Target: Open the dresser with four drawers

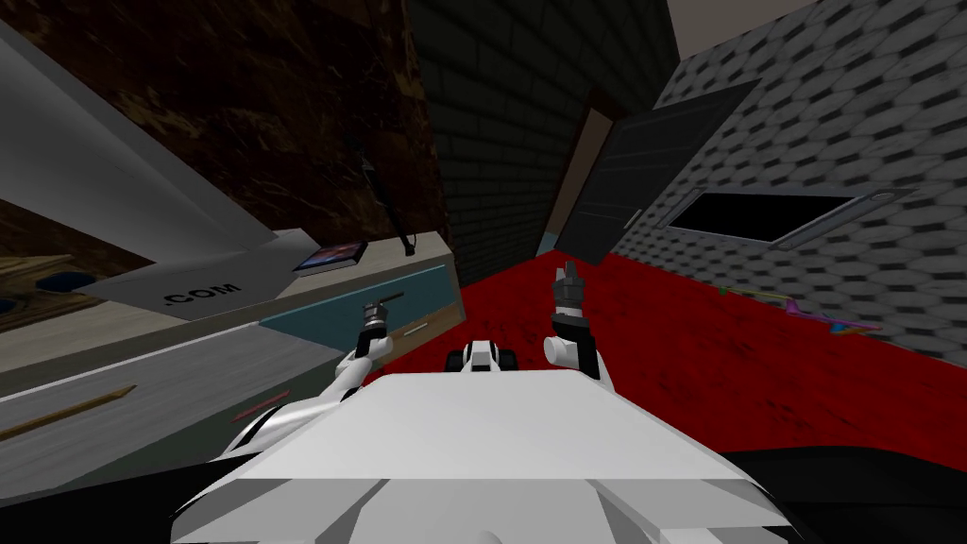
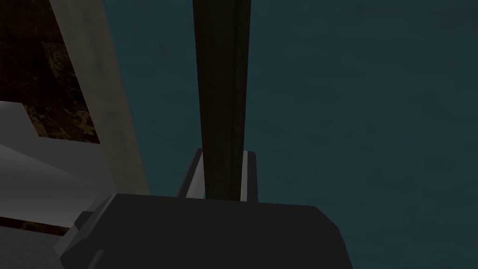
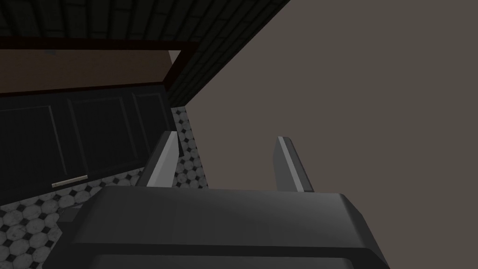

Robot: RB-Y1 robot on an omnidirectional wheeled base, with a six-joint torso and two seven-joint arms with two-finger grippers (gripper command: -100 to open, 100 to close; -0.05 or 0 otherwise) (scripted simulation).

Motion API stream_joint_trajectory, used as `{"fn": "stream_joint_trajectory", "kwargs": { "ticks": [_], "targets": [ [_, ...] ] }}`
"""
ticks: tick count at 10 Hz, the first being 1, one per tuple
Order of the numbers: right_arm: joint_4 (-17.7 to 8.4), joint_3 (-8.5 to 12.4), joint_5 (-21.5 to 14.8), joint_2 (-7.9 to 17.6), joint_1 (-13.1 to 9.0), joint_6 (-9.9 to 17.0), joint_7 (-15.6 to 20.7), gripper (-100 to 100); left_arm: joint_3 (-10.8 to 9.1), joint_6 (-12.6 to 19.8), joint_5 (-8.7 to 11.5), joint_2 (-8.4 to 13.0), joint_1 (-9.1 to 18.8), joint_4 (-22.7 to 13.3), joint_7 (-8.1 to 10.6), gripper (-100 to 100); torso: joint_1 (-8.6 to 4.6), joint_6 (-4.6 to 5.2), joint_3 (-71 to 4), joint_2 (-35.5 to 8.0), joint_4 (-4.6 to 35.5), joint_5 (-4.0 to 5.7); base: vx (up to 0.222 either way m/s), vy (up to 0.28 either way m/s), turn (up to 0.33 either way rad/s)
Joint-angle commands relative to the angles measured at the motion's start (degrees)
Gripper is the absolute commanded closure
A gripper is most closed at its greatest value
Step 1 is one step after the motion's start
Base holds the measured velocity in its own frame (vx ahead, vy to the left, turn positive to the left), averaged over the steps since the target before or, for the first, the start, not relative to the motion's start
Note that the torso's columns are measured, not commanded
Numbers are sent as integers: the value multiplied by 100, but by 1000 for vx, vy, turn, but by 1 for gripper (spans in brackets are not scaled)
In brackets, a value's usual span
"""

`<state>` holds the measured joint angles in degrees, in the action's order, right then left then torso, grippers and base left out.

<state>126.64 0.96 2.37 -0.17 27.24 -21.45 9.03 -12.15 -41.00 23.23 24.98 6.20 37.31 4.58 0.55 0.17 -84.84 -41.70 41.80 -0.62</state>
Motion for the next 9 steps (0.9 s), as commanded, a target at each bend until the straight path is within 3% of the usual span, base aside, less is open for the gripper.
{"fn": "stream_joint_trajectory", "kwargs": {
  "ticks": [1, 2, 3, 5, 6, 8, 9],
  "targets": [
    [0, 0, 0, 0, 0, 0, 0, 0, -26, 191, 27, -118, -338, 503, -116, 100, 4, -17, 0, -1, -5, -3, 0, 2, 21],
    [0, 0, 0, 0, 1, 0, 0, 0, -26, 191, 27, -118, -338, 625, -116, 100, -2, -15, 3, -8, 3, 5, -3, -5, 19],
    [0, 0, 0, 0, 1, 0, 0, 0, -94, 240, 126, -354, -583, 844, -321, 100, -15, -9, 9, -19, 15, 18, 28, 44, -115],
    [0, 0, 0, 0, 0, 0, 0, 0, -94, 240, 126, -354, -760, 1146, -321, 100, -10, 17, 1, 2, 2, -2, 18, 47, -65],
    [0, 0, 0, 0, 1, 0, 0, 0, -162, 288, 226, -557, -954, 1299, -526, 100, -18, 11, 1, -1, 5, 5, 19, 58, -143],
    [0, 0, 0, 0, 0, 0, 0, 0, -162, 288, 226, -591, -1183, 1667, -526, 100, -9, 26, -3, 13, -5, -15, 11, 44, -44],
    [0, 0, 0, 0, 1, 0, 0, 0, -230, 336, 325, -828, -1419, 1960, -731, 100, -17, 17, -2, 9, -1, -7, 12, 39, -123]
  ]
}}
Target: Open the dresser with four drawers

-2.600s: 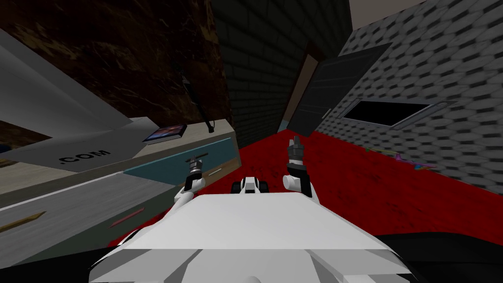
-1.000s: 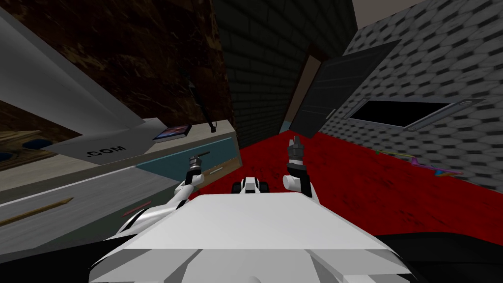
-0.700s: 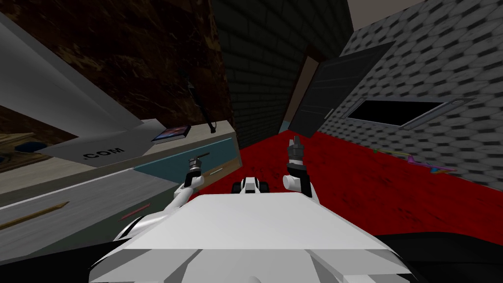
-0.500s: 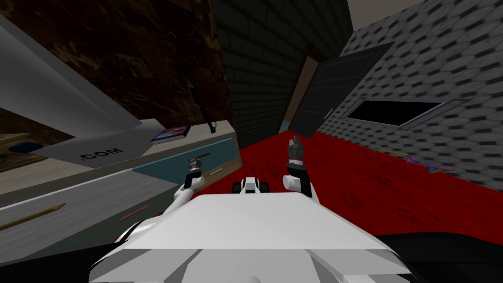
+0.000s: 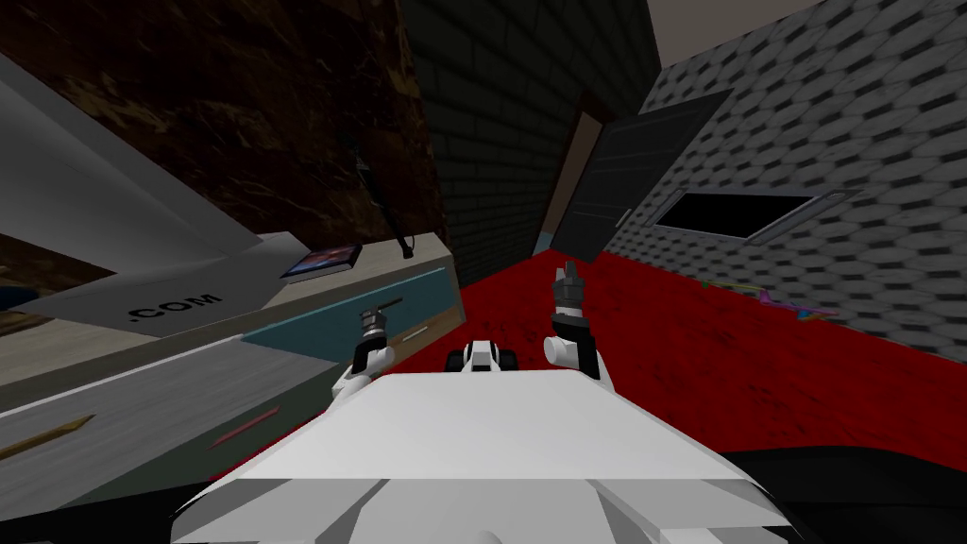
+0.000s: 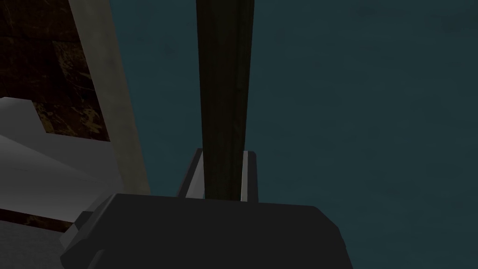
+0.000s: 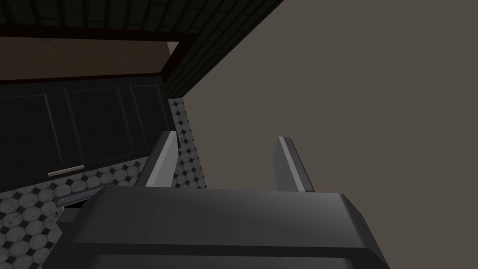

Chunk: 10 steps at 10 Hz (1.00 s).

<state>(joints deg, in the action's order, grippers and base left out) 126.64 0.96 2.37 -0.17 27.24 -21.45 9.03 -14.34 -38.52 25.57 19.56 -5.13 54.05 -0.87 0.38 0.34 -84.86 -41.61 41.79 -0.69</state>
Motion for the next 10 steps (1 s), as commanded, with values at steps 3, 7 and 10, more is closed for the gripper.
{"fn": "stream_joint_trajectory", "kwargs": {
  "ticks": [3, 7, 10],
  "targets": [
    [0, 0, 0, 0, 0, 0, 0, 0, -11, 88, 90, -286, -473, 514, -186, 100, 5, 2, 0, 4, -2, -6, 17, 25, -33],
    [0, 0, 0, 0, 0, 0, 0, 0, -147, 185, 289, -724, -1094, 1291, -595, 100, 9, 2, 3, 2, 1, -7, 20, 44, -100],
    [0, 0, 0, 0, 0, 0, 0, 0, -215, 233, 388, -996, -1518, 1832, -800, 100, 2, 0, 11, -9, 7, -3, 11, 44, -89]
  ]
}}
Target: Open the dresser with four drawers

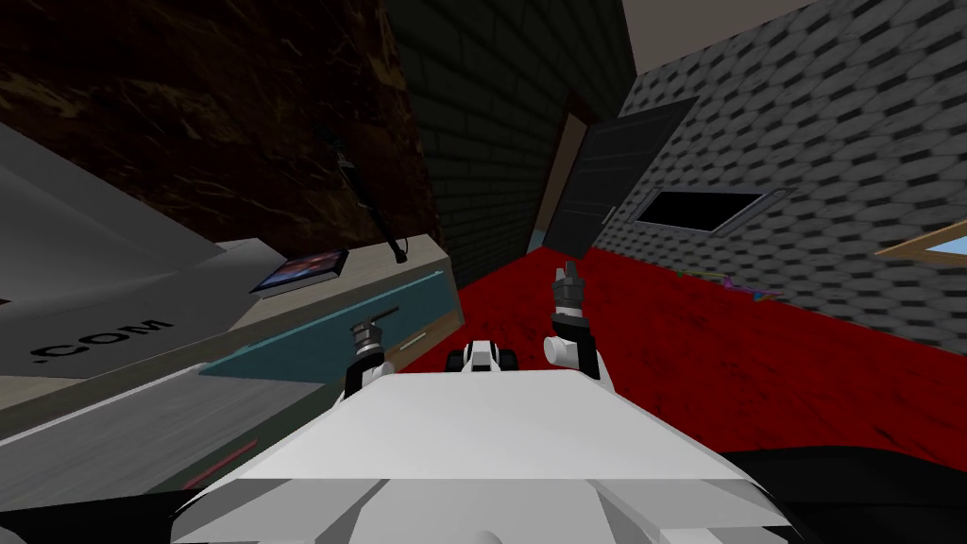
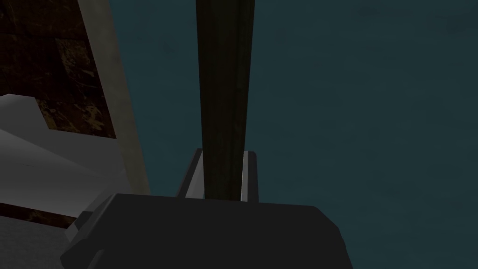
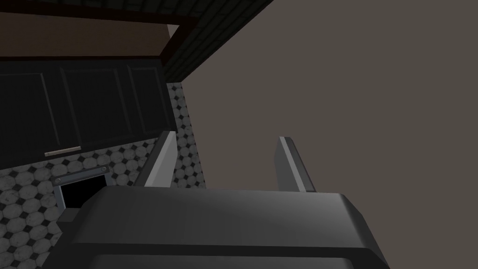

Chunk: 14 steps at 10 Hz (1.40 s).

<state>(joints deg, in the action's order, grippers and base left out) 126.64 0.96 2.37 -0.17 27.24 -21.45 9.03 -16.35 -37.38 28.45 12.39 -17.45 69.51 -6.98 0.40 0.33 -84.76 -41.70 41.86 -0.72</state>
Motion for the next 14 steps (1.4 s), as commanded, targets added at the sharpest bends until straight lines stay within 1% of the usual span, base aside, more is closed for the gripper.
{"fn": "stream_joint_trajectory", "kwargs": {
  "ticks": [1, 2, 3, 4, 5, 6, 7, 8, 9, 10, 11, 13, 14],
  "targets": [
    [0, 0, 0, 0, -1, 0, 0, 0, -14, 120, 100, -279, -437, 478, -190, 100, 5, 14, 1, 2, 2, -4, 13, 52, -95],
    [0, 0, 0, 0, 0, 0, 0, 0, -14, 120, 100, -279, -510, 532, -190, 100, 2, 1, -1, 2, 5, 6, 15, 16, -18],
    [0, 0, 0, 0, 0, 0, 0, 0, -82, 169, 199, -512, -689, 756, -394, 100, -1, -19, 3, -8, 7, 14, 23, 37, -137],
    [0, 0, 0, 0, 0, 0, 0, 0, -82, 169, 199, -515, -862, 963, -394, 100, 5, -11, 8, -14, 10, 11, 21, 44, -103],
    [0, 0, 0, 0, 0, 0, 0, 0, -82, 169, 199, -515, -933, 1053, -394, 100, 7, -21, 9, -21, 15, 20, 15, 23, -25],
    [0, 0, 0, 0, 0, 0, 0, 0, -150, 217, 298, -752, -1125, 1265, -599, 100, 0, -35, 14, -34, 20, 32, 35, 53, -152],
    [0, 0, 0, 0, 0, 0, 0, 0, -150, 217, 298, -752, -1290, 1452, -599, 100, 3, -32, 16, -37, 22, 33, 22, 58, -99],
    [0, 0, 0, 0, 0, 0, 0, 0, -150, 217, 298, -752, -1356, 1574, -599, 100, 0, -40, 19, -44, 24, 37, 1, 22, -19],
    [0, 0, 0, 0, 0, 0, 0, 0, -123, 178, 281, -752, -1265, 1489, -596, 100, -13, -55, 23, -62, 34, 57, 0, 0, 0],
    [0, 0, 0, 0, 0, 0, 0, 0, -136, 269, 344, -728, -1397, 1695, -610, 100, -24, -48, 28, -66, 38, 61, -57, -68, -5],
    [0, -1, 0, -1, -1, 0, 0, 0, -139, 291, 359, -722, -1430, 1740, -612, 100, -51, -49, 37, -86, 42, 68, -114, -114, 12],
    [0, -2, 0, -2, -2, 0, 0, 0, -156, 396, 438, -693, -1593, 1963, -622, 100, -62, -59, 42, -102, 52, 87, -132, -158, 13],
    [0, -2, 0, -2, -2, 0, 0, 0, -116, 389, 409, -716, -1533, 1890, -620, 100, -56, -63, 35, -96, 56, 98, -58, -77, 1]
  ]
}}
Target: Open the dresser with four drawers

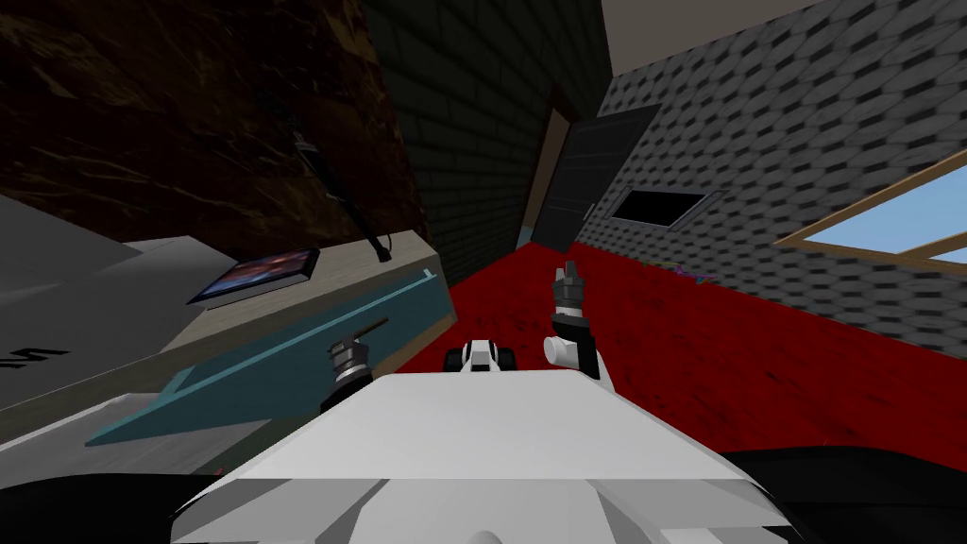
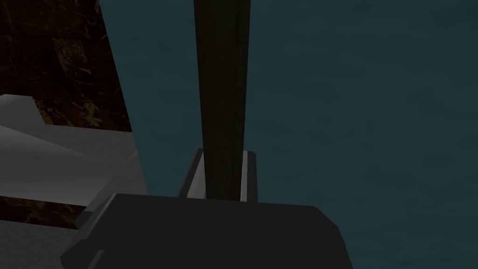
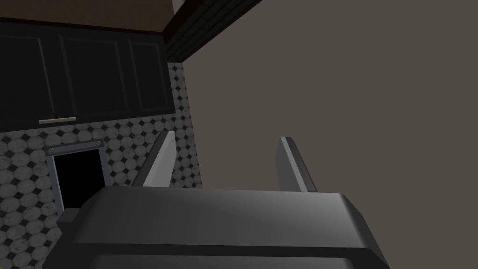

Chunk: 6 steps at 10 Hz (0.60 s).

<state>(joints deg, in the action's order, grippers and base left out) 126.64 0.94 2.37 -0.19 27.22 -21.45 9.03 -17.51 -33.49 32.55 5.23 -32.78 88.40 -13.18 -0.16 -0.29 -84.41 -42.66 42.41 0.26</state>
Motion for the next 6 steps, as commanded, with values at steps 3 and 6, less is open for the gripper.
{"fn": "stream_joint_trajectory", "kwargs": {
  "ticks": [3, 6],
  "targets": [
    [0, 0, 0, 0, 0, 0, 0, 0, 51, -34, 31, -19, -156, 131, -18, 100, -6, 9, -2, 8, -5, -10, -121, -111, 8],
    [0, 1, 0, 1, 1, 0, 0, 0, 70, 133, 165, 5, -382, 396, -28, -100, 22, 10, -15, 26, -1, 0, -67, -67, -9]
  ]
}}
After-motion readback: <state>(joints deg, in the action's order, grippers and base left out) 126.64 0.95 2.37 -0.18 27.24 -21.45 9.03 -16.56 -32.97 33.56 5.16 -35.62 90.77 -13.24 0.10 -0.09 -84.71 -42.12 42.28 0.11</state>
